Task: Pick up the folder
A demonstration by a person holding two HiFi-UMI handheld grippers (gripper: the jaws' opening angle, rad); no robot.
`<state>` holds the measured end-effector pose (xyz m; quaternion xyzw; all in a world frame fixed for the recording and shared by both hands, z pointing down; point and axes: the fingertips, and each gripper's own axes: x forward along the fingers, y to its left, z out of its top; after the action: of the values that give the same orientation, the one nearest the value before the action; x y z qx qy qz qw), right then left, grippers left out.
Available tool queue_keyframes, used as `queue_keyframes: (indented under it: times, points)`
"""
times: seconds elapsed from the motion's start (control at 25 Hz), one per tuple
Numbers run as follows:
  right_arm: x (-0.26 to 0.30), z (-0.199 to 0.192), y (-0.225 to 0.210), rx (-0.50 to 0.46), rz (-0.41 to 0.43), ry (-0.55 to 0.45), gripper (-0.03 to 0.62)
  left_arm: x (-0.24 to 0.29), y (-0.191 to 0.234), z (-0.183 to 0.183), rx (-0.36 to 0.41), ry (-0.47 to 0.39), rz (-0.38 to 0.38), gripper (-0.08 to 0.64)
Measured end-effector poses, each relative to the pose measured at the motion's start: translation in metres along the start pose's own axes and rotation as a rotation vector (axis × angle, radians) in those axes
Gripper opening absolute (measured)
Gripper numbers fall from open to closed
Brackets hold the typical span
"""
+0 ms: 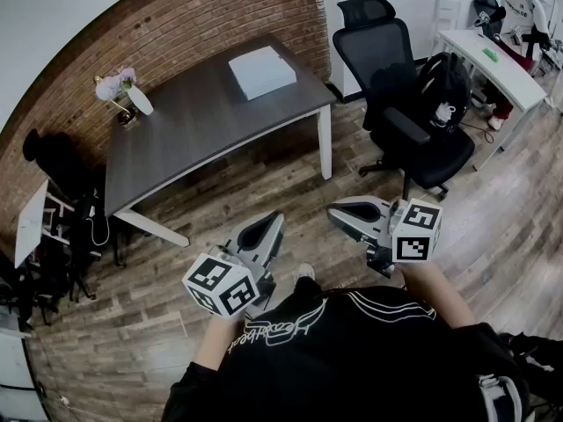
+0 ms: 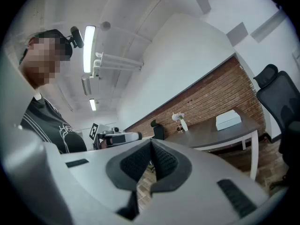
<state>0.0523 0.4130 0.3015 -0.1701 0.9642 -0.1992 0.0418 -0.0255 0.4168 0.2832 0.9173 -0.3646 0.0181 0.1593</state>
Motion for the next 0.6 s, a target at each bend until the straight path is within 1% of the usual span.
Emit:
queue_keyframes:
  times: [0.24, 0.32, 0.4, 0.6]
  points:
    - [0.000, 0.001, 0.003, -0.003, -0.004, -0.006, -0.003, -0.002, -0.003, 0.001, 0.005, 0.006, -0.008, 0.005]
    - [-0.001, -0.001, 0.000, -0.024, -0.016, 0.001, -0.003, 0.000, -0.002, 0.000, 0.008, 0.008, -0.014, 0.005]
    - [-0.001, -0.003, -0.005, -0.041, -0.038, 0.003, -0.003, 0.003, 0.001, -0.002, 0.006, 0.007, -0.024, 0.005]
    - [0.005, 0.001, -0.026, -0.019, -0.078, -0.013, -0.003, 0.019, 0.016, 0.000, 0.001, 0.003, -0.057, 0.005]
